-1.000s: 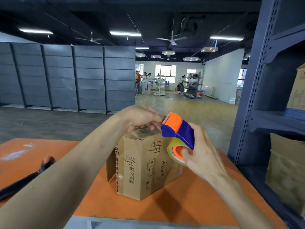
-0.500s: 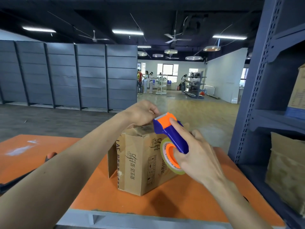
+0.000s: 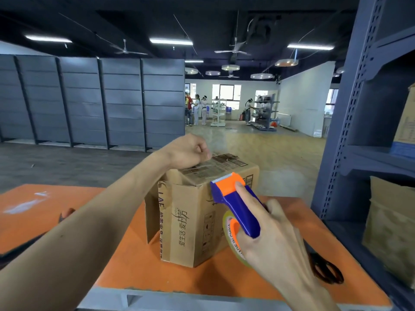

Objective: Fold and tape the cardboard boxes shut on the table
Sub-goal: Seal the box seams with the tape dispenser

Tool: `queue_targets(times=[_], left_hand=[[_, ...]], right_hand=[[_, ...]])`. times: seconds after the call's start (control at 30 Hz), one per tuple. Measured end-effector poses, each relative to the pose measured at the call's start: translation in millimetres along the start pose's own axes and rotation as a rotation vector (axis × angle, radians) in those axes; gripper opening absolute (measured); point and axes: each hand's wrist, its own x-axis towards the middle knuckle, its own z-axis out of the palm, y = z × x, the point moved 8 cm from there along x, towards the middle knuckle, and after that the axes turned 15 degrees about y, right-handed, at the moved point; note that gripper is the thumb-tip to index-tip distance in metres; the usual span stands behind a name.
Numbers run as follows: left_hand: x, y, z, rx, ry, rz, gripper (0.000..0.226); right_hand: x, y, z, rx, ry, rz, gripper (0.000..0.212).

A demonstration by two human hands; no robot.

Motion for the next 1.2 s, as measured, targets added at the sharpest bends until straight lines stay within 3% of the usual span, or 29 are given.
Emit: queue_targets(times=[0.3, 0.67, 1.2], left_hand=[[7, 38, -14, -0.016, 0.052, 0.072, 0.011], [13, 16, 17, 0.117, 0.015, 0.091, 0.014], [10, 18, 22, 0.147, -0.018, 0.086, 0.015]], right_hand=[[15, 0, -20, 0.086, 0.081, 0.051, 0.075], [14, 19, -16, 0.028, -0.028, 0.06, 0.077], [12, 23, -11, 0.027, -0.021, 0.0, 0.084]])
